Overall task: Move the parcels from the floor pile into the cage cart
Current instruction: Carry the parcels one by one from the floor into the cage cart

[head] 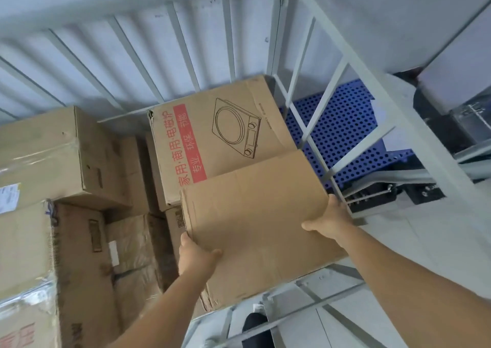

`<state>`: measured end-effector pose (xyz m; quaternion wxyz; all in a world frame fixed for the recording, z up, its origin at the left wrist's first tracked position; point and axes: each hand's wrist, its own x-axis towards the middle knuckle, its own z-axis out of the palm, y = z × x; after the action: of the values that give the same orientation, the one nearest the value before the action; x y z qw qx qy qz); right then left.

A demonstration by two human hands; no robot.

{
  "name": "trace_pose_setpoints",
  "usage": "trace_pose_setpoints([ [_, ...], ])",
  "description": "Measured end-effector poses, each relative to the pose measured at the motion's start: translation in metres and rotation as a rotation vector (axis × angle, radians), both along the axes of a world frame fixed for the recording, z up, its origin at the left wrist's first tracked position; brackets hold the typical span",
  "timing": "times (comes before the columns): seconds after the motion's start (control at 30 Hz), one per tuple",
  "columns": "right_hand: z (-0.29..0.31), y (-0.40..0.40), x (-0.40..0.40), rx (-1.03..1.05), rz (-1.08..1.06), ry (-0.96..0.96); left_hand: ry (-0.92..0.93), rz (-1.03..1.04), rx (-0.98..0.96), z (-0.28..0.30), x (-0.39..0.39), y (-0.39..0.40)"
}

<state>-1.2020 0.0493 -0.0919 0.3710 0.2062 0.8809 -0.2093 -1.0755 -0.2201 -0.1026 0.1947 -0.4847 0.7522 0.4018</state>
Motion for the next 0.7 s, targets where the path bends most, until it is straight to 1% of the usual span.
trace_pose_setpoints([
  [0.2, -0.039, 0.004, -0.005, 0.028, 0.021, -0.005, -0.062, 0.001, -0.032, -0.038, -0.006, 0.012],
  [0.3, -0.052, 0.009, -0.003, 0.037, 0.025, 0.006, -0.062, 0.001, -0.045, -0.051, -0.001, 0.017],
  [0.5, -0.051, 0.009, -0.007, 0.028, 0.047, -0.03, -0.109, -0.057, -0.056, -0.048, -0.004, 0.015],
  [0.6, -0.042, 0.005, -0.002, 0.038, 0.061, -0.036, -0.146, -0.144, -0.074, -0.037, -0.006, 0.019],
  [0.7, -0.023, 0.0, 0.006, 0.078, 0.14, -0.006, -0.115, -0.315, -0.163, -0.02, -0.007, 0.023],
])
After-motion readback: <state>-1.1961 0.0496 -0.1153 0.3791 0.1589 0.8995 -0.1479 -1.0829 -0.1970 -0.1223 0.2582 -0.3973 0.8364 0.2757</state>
